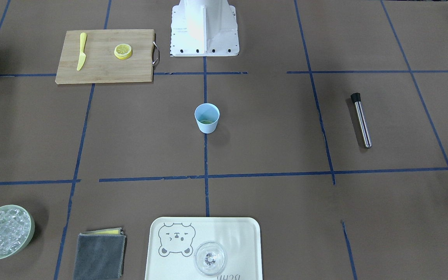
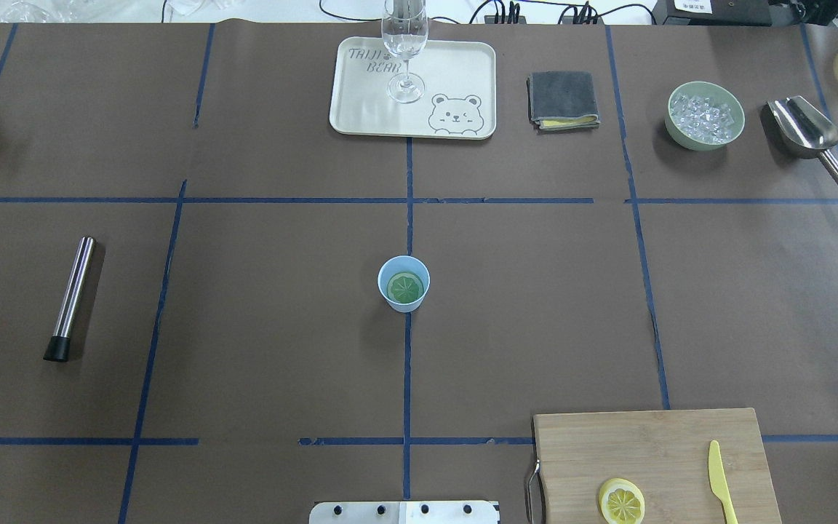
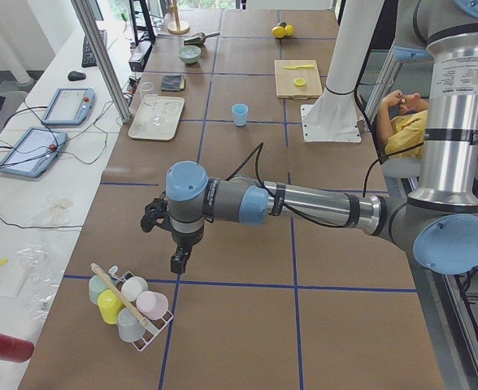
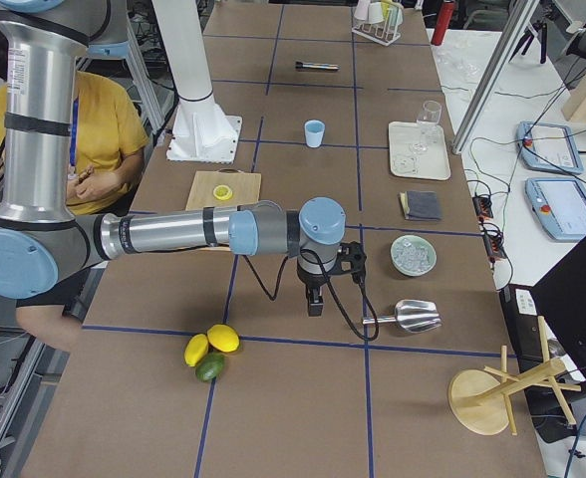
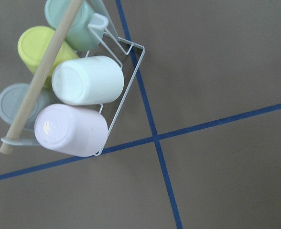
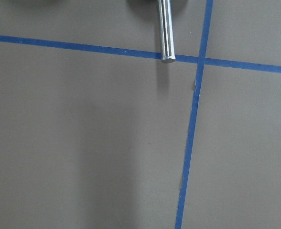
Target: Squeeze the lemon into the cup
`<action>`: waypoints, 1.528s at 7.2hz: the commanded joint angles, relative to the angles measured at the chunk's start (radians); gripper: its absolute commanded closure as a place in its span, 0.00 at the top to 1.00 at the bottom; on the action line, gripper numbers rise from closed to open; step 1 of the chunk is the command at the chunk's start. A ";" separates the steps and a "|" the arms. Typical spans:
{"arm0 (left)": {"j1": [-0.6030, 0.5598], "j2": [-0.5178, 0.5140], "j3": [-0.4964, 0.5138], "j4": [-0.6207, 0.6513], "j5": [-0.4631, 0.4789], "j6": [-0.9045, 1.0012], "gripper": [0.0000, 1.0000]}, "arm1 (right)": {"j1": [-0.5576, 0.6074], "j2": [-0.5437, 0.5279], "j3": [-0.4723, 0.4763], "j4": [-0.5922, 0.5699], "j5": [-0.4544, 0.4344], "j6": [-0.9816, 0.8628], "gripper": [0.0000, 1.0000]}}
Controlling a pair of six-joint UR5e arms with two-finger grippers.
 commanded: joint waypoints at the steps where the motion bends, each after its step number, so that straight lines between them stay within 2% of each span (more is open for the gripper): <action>1: -0.001 0.039 -0.003 0.015 -0.013 -0.005 1.00 | 0.006 0.003 -0.008 -0.009 -0.003 -0.012 1.00; 3: -0.001 0.042 -0.001 0.016 -0.111 -0.009 1.00 | 0.006 0.005 -0.024 -0.004 0.005 -0.003 1.00; 6: 0.005 0.048 -0.012 0.023 -0.101 -0.092 1.00 | 0.006 0.009 -0.028 -0.004 0.010 0.001 1.00; 11: 0.017 0.036 -0.014 0.027 -0.094 -0.084 1.00 | 0.006 0.008 -0.031 -0.006 0.034 0.006 1.00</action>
